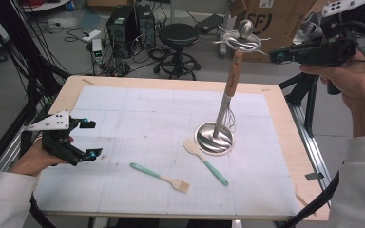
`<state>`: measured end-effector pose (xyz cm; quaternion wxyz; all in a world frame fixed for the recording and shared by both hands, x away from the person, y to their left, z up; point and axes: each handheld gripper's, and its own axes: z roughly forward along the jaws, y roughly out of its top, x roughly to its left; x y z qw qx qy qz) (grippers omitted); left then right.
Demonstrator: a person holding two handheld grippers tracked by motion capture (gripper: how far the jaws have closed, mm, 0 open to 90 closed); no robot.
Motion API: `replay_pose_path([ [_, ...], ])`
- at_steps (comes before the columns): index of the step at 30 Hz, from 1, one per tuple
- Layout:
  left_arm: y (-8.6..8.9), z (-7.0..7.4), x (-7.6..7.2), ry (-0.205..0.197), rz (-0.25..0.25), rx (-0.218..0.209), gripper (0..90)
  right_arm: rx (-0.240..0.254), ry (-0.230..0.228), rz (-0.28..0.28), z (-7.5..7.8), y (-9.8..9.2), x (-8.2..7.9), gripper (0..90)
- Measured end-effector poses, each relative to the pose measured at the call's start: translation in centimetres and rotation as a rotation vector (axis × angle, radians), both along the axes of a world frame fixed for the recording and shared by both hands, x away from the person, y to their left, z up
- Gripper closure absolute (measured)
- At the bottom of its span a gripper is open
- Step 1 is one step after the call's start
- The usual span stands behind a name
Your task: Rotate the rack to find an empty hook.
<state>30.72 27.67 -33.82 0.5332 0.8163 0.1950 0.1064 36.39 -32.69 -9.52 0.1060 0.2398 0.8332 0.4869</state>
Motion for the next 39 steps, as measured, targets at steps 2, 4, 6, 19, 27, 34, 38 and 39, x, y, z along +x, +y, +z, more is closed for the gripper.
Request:
replay_pose_path([
  [2, 0.0, 0.0, 0.0, -0.001, 0.001, 0.007, 1.6, 0.005, -0.004, 0.004, 0.0, 0.2, 0.0, 90.0],
  [4, -0.1, 0.0, -0.1, -0.002, -0.003, 0.005, 1.7, 0.014, -0.002, 0.011, -0.1, 0.5, -0.1, 90.0],
  [6, -0.1, 0.0, -0.1, -0.004, -0.001, 0.008, 1.6, 0.016, -0.002, 0.026, -0.1, 1.2, -0.1, 90.0],
  [19, -0.4, 0.1, -0.1, -0.017, -0.001, 0.005, 1.7, 0.012, -0.014, 0.064, 0.2, 4.1, -0.6, 90.0],
  [27, -0.5, 0.2, 0.0, -0.014, 0.004, 0.005, 1.6, 0.024, -0.009, 0.065, 0.2, 4.2, -0.5, 90.0],
  [34, -0.6, 0.3, 0.1, -0.016, 0.003, 0.008, 1.6, 0.024, -0.015, 0.073, 0.2, 4.5, -0.5, 90.0],
  [38, -0.5, 0.3, 0.1, -0.018, 0.005, 0.01, 1.7, 0.026, -0.014, 0.071, 0.2, 4.6, -0.5, 90.0],
  [39, -0.5, 0.3, 0.1, -0.019, 0.007, 0.011, 1.6, 0.028, -0.016, 0.07, 0.2, 4.6, -0.5, 90.0],
])
